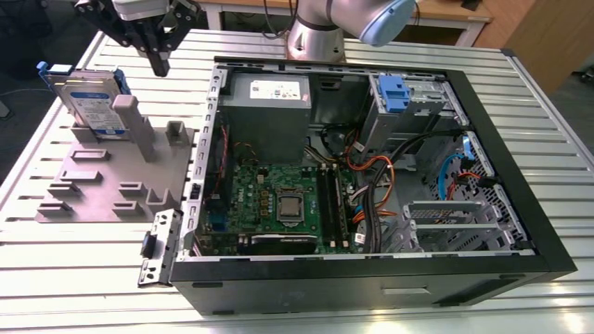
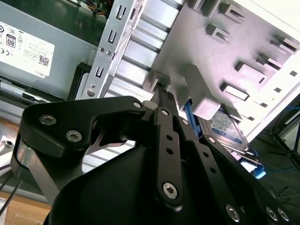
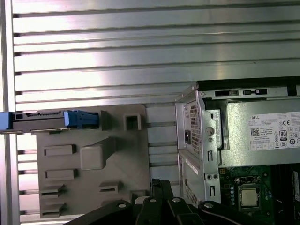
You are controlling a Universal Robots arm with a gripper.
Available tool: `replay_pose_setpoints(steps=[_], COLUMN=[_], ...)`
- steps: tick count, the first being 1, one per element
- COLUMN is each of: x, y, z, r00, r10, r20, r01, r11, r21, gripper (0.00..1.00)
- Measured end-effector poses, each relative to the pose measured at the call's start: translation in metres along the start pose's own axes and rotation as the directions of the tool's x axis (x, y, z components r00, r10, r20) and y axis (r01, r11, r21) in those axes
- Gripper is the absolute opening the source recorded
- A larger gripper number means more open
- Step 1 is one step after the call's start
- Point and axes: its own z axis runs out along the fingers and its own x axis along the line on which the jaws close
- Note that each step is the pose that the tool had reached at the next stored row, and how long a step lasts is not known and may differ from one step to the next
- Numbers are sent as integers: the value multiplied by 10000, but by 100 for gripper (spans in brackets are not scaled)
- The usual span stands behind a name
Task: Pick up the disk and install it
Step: 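Reach for the disk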
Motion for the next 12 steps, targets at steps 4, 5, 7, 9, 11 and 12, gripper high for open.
replay_pose_setpoints(steps=[4,5,7,9,11,12], x=[7,9,13,17,27,28], y=[-1,-1,-1,-1,-2,-2], z=[0,0,0,0,0,0], r00=[10000,10000,10000,10000,10000,10000], r10=[0,0,0,0,0,0], r20=[0,0,0,0,0,0], r01=[0,0,0,0,0,0], r11=[10000,10000,10000,10000,10000,10000], r21=[0,0,0,0,0,0], gripper=[11,11,11,11,11,11])
